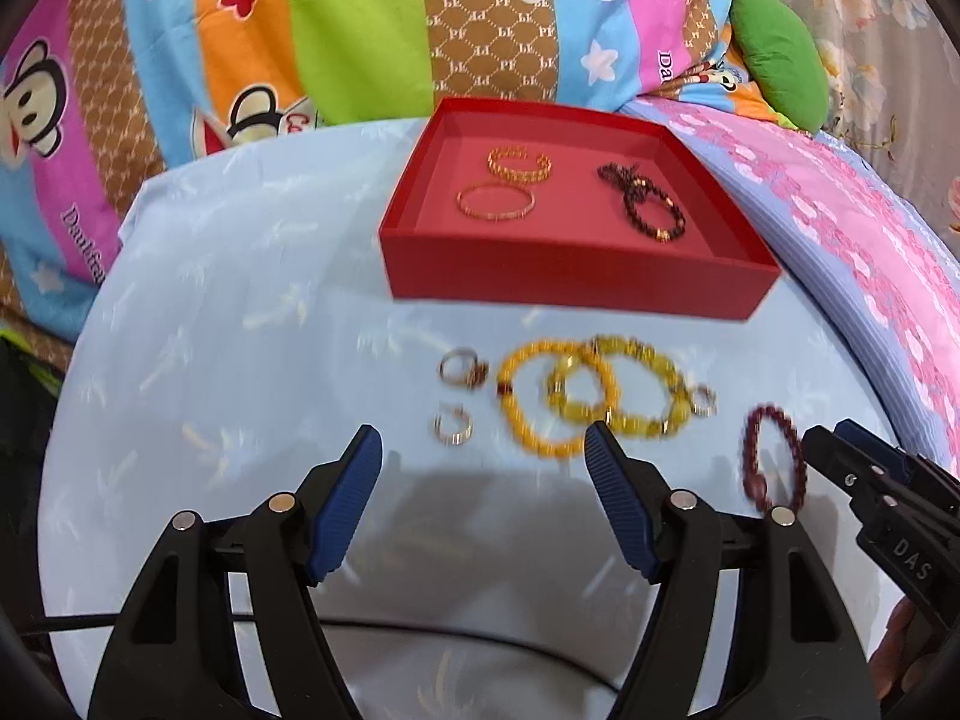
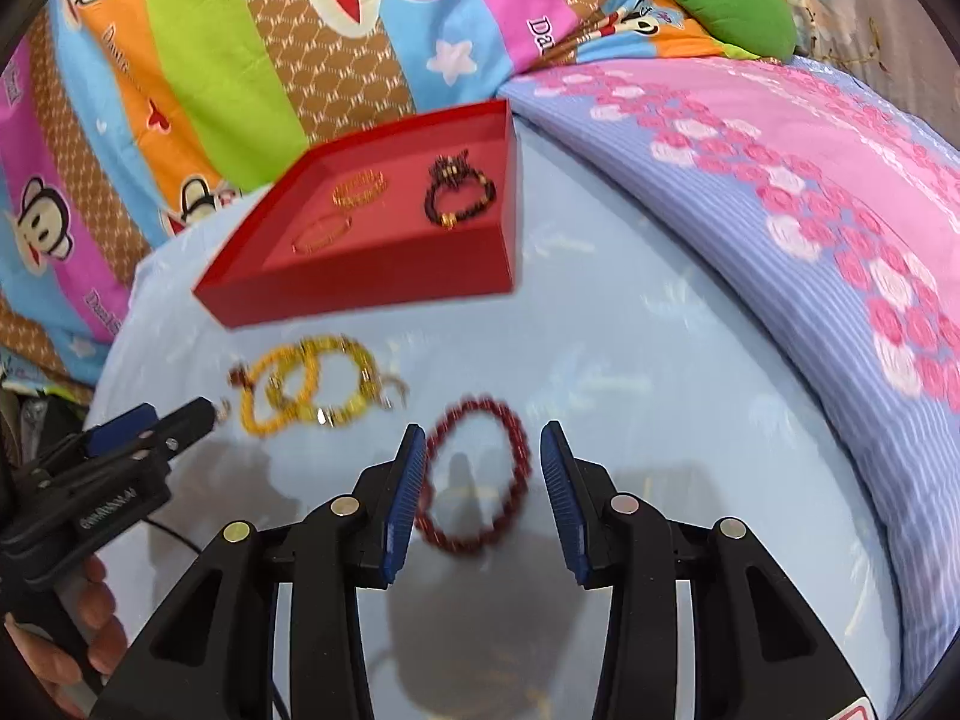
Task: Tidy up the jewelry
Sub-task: 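Move the right tool over the red-brown bead bracelet, then close the right tool on the red-brown bead bracelet and lift it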
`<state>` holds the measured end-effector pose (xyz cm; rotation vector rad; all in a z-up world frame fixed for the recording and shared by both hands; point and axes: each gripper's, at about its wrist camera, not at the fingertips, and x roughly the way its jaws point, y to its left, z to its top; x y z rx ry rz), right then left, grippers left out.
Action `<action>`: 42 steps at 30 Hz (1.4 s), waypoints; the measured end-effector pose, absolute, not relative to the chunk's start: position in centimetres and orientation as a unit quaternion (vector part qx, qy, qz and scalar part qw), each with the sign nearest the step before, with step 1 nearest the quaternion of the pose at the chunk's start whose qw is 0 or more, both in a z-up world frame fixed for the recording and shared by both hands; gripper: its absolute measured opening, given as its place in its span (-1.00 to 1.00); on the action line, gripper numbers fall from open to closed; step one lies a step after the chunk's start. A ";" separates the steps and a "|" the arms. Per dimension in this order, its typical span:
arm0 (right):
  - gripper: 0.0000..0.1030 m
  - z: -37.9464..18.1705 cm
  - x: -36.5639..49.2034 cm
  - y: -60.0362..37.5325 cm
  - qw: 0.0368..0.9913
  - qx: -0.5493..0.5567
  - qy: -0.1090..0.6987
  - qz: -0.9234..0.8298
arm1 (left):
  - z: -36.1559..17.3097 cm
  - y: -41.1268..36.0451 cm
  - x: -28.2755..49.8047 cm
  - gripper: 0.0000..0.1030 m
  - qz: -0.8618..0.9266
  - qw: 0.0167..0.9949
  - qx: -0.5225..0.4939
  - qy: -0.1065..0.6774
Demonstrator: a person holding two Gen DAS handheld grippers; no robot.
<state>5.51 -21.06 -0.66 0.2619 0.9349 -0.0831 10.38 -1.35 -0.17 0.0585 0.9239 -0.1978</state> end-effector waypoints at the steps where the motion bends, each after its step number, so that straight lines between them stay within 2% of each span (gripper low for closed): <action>1: -0.15 -0.9 5.1 -20.9 0.883 0.120 0.451 -0.042 | -0.3 -1.3 10.0 0.29 -0.095 0.890 0.029 0.445; 3: -0.02 -1.5 4.5 -20.6 0.882 0.112 0.454 -0.047 | -0.5 -1.2 9.5 0.29 -0.095 0.890 0.029 0.445; 12: 0.17 -2.6 4.6 -19.5 0.878 0.101 0.465 -0.050 | -0.9 -0.9 7.9 0.41 -0.095 0.891 0.029 0.444; 25: 0.15 -3.1 5.7 -17.9 0.878 0.056 0.471 -0.068 | -1.4 -0.4 8.0 0.41 -0.086 0.889 0.028 0.449; 31: -0.07 -3.2 6.2 -17.7 0.879 0.049 0.468 -0.070 | -1.7 0.1 8.2 0.41 -0.079 0.888 0.026 0.452; 36: -0.51 -3.2 6.3 -17.7 0.882 0.047 0.464 -0.066 | -1.9 0.7 8.5 0.41 -0.073 0.887 0.020 0.455; 38: -0.63 -3.1 6.4 -17.6 0.882 0.046 0.464 -0.063 | -1.9 0.9 8.7 0.41 -0.069 0.888 0.020 0.455; 40: -0.66 -3.1 6.5 -17.5 0.882 0.043 0.465 -0.063 | -1.8 1.0 8.8 0.41 -0.068 0.888 0.020 0.455; 42: -0.85 -3.1 6.5 -17.4 0.882 0.042 0.465 -0.060 | -1.8 1.0 8.8 0.41 -0.066 0.888 0.021 0.454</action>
